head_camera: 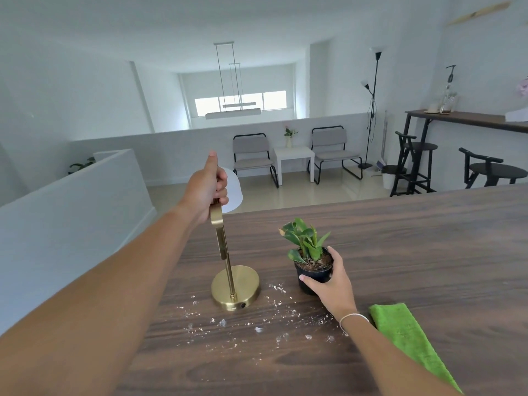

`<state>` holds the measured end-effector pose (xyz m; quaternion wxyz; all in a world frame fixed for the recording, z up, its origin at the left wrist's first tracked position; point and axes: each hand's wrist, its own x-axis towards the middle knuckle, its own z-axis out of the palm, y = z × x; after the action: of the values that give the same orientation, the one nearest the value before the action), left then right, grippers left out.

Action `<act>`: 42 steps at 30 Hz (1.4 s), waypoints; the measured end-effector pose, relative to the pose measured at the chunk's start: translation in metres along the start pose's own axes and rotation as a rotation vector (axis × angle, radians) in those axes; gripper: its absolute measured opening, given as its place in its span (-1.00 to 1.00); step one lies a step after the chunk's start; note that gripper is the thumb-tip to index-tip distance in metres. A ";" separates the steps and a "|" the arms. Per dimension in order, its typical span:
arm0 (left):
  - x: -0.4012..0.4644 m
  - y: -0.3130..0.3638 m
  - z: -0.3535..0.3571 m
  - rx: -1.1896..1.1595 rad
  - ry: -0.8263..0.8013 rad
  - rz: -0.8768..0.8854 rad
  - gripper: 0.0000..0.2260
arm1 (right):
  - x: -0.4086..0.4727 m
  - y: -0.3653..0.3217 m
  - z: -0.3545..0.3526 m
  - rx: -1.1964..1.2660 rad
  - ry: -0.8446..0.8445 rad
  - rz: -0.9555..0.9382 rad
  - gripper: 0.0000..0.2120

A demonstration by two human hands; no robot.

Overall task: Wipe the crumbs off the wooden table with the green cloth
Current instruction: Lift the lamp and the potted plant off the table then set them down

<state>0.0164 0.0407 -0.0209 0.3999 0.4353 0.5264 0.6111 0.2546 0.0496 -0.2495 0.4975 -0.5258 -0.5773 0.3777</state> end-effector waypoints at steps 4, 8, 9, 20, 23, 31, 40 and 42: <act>-0.001 0.002 0.001 0.000 0.009 -0.002 -0.56 | 0.001 0.000 0.002 -0.007 0.015 -0.020 -0.17; 0.000 0.001 0.000 -0.019 0.007 0.001 -0.57 | 0.002 0.001 0.004 -0.009 0.018 -0.030 -0.18; 0.001 0.001 0.000 -0.023 0.005 0.005 -0.57 | 0.002 0.001 0.004 -0.006 0.012 -0.031 -0.18; 0.010 0.009 0.008 -0.009 0.029 0.047 -0.57 | 0.028 -0.016 0.003 0.018 -0.059 -0.074 -0.18; 0.019 0.017 0.010 -0.003 0.038 0.064 -0.57 | 0.041 -0.020 0.004 0.036 -0.084 -0.077 -0.18; 0.066 0.032 0.006 -0.025 0.039 0.084 -0.58 | 0.083 -0.027 0.020 0.037 -0.093 -0.072 -0.20; 0.148 0.023 0.000 -0.011 -0.073 0.122 -0.55 | 0.140 -0.025 0.064 0.014 -0.031 -0.030 -0.18; 0.168 0.017 -0.003 -0.016 -0.088 0.126 -0.54 | 0.154 -0.021 0.078 0.007 -0.022 -0.014 -0.17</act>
<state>-0.0377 0.1964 0.0147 0.3869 0.4907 0.4750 0.6195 0.1816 0.2042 -0.2189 0.4955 -0.5158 -0.5853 0.3820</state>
